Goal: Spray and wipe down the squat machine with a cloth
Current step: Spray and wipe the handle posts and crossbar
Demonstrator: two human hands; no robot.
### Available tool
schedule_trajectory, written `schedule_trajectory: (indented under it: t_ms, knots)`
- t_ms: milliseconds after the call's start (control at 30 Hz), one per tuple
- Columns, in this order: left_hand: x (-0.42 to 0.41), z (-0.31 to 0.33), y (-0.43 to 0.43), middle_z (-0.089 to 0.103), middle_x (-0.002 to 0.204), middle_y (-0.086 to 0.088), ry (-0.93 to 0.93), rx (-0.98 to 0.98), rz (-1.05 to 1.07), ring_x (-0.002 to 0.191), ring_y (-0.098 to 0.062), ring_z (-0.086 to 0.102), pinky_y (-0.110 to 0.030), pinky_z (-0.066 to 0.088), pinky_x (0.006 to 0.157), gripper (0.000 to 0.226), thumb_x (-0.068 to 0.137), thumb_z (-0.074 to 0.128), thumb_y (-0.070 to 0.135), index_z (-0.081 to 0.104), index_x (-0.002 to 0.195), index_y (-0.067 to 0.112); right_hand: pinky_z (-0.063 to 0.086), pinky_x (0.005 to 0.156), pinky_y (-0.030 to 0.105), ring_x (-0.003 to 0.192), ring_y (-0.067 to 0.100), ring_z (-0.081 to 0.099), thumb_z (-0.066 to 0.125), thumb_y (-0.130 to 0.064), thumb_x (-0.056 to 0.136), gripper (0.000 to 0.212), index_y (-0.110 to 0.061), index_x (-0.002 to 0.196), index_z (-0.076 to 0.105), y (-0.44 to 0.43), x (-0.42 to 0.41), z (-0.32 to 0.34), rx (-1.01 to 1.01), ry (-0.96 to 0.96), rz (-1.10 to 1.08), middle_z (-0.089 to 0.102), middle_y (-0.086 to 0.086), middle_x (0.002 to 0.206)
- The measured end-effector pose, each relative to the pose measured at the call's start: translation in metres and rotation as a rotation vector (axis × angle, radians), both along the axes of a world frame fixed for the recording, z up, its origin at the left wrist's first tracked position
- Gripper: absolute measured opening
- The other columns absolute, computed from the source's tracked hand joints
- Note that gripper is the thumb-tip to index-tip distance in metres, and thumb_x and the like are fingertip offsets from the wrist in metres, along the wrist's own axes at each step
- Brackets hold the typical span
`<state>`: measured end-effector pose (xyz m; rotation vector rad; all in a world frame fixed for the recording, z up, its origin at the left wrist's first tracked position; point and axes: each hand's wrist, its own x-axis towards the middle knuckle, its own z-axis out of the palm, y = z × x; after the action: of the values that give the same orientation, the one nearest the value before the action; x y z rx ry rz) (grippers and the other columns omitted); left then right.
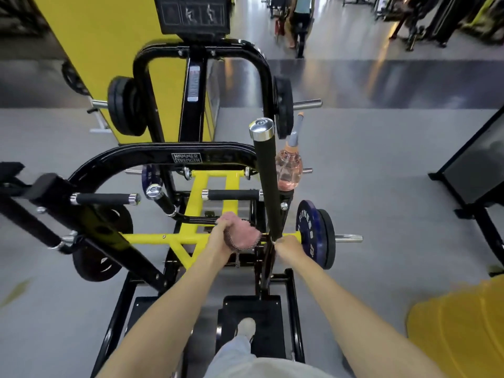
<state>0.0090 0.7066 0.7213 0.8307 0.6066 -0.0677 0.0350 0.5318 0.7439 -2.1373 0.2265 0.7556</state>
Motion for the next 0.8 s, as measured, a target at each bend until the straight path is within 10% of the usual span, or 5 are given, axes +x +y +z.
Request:
schedule_trajectory:
  t_ms: [100,233,533,800]
  knots:
    - [-0.006,0.008,-0.005,0.067,0.102,-0.014,0.038,0.16,-0.008,0.093,-0.028,0.066,-0.041,0.054,0.082,0.022,0.092,0.053,-0.002,0.058,0.111,0.006,0.041,0.055,0.024,0.06,0.016,0.049,0.048,-0.009,0.089,0.02,-0.015,0.07,0.049,0.003,-0.007,0.005,-0.046,0.024,0.13,0.054,0.006,0.075]
    - [-0.003,0.021,0.004,0.063,0.115,-0.012,0.133,0.554,-0.016,0.106,-0.03,0.06,-0.042,0.049,0.092,0.037,0.087,0.062,-0.001,0.055,0.123,0.008,0.047,0.079,0.03,0.097,0.027,0.06,0.049,-0.007,0.089,0.029,-0.002,0.113,0.065,0.016,-0.017,0.02,-0.009,-0.06,0.284,0.065,0.014,0.108]
    - [0.046,0.034,0.037,0.064,0.108,-0.012,0.083,1.319,-0.279,0.105,-0.031,0.058,-0.037,0.047,0.081,0.023,0.088,0.06,0.006,0.056,0.11,0.008,0.022,0.116,0.033,0.146,0.025,0.013,0.046,-0.013,0.095,0.07,-0.007,0.152,0.005,0.055,-0.007,0.022,0.011,-0.229,0.45,0.009,0.009,0.159]
    - [0.111,0.021,-0.001,0.064,0.108,-0.006,-0.152,1.4,-0.446,0.102,-0.026,0.059,-0.042,0.049,0.085,0.024,0.086,0.058,0.013,0.06,0.11,0.015,0.041,0.099,0.035,0.144,0.028,0.02,0.047,-0.005,0.091,0.09,-0.016,0.149,-0.021,0.083,0.02,0.007,-0.04,-0.319,0.195,-0.013,0.003,0.159]
